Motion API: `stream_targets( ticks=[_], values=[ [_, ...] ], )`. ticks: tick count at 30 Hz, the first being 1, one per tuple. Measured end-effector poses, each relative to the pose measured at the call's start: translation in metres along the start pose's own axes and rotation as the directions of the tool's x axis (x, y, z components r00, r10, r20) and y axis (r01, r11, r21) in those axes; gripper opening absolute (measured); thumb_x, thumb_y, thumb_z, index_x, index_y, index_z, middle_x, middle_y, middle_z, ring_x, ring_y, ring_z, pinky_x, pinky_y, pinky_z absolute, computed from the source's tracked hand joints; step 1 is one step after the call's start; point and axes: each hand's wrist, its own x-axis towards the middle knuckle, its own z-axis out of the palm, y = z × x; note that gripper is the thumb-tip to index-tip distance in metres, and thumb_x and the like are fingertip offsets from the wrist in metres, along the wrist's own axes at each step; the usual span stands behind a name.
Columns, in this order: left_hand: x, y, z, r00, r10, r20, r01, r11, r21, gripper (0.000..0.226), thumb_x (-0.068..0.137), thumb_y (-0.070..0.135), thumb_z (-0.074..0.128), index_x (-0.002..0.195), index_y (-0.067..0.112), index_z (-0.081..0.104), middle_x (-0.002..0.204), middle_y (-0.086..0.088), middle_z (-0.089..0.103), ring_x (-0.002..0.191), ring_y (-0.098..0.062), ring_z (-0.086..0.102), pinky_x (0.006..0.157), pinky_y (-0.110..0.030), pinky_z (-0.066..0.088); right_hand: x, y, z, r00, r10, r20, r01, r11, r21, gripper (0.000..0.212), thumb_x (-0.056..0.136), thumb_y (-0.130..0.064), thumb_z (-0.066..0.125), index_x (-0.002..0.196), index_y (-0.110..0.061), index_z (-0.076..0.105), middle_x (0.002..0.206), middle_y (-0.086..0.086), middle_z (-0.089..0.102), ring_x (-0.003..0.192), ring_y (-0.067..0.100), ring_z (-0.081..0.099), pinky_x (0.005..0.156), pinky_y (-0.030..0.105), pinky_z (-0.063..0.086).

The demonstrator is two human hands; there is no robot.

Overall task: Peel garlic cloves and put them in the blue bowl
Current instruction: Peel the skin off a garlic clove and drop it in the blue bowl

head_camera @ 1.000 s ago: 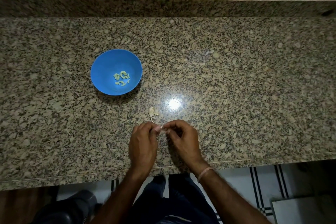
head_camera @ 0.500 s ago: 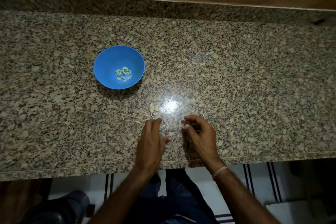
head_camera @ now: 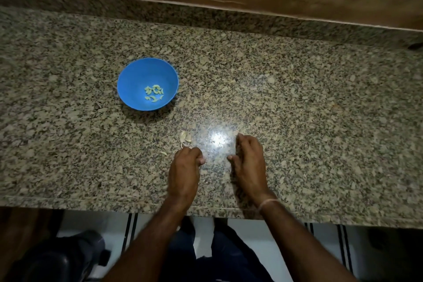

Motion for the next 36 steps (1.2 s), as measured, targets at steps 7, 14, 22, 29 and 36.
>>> stream_targets(
  ticks=[7,14,22,29,36],
  values=[
    [-0.028,-0.004,-0.014,0.897,-0.385,-0.217,0.298,0.89,-0.345,0.017,0.099,0.007,0.062,0.09,0.021,0.067,0.096,0.012,0.071,0.09,-0.001,0.067,0.069,-0.017,0.05,-0.005,-0.014,0.029,0.969,-0.231,0.09,0.238,0.968,-0.079,0.025,0.1,-0.004,0.064,0.122,-0.016,0.07,0.108,-0.011,0.054,0.098,0.005,0.047,0.079,0.009,0.036],
    [-0.046,-0.013,-0.019,0.817,-0.516,-0.257,0.403,0.83,-0.386,0.013,0.096,0.013,0.071,0.085,0.021,0.067,0.087,0.011,0.07,0.082,-0.003,0.066,0.065,-0.01,0.045,-0.003,-0.038,0.033,0.97,-0.192,0.152,0.138,0.941,0.309,0.018,0.104,-0.004,0.055,0.114,-0.006,0.07,0.101,0.001,0.061,0.091,-0.002,0.057,0.077,0.013,0.048],
    [-0.051,-0.01,-0.018,0.788,-0.557,-0.262,0.422,0.799,-0.429,0.012,0.095,0.014,0.072,0.087,0.022,0.068,0.085,0.015,0.07,0.076,0.008,0.063,0.063,-0.008,0.044,-0.006,-0.034,0.05,0.904,-0.347,0.25,0.344,0.937,0.056,0.046,0.093,-0.022,0.076,0.135,-0.016,0.06,0.129,-0.008,0.049,0.117,0.007,0.04,0.093,0.013,0.041],
    [-0.051,-0.013,-0.013,0.781,-0.579,-0.234,0.455,0.784,-0.422,0.011,0.095,0.016,0.073,0.087,0.021,0.069,0.086,0.011,0.072,0.08,-0.005,0.068,0.062,-0.01,0.048,0.007,-0.042,0.061,0.84,-0.488,0.237,0.516,0.853,-0.073,0.009,0.099,-0.012,0.064,0.092,-0.019,0.063,0.093,-0.009,0.054,0.088,0.01,0.042,0.067,0.015,0.029],
    [-0.058,-0.015,-0.02,0.764,-0.611,-0.209,0.475,0.751,-0.459,0.011,0.093,0.014,0.075,0.085,0.021,0.069,0.081,0.009,0.071,0.078,-0.01,0.068,0.063,-0.016,0.052,-0.001,-0.037,0.057,0.816,-0.458,0.352,0.539,0.823,-0.179,0.024,0.089,0.001,0.063,0.087,-0.022,0.056,0.088,-0.006,0.055,0.081,0.013,0.044,0.064,0.028,0.032]
  ],
)
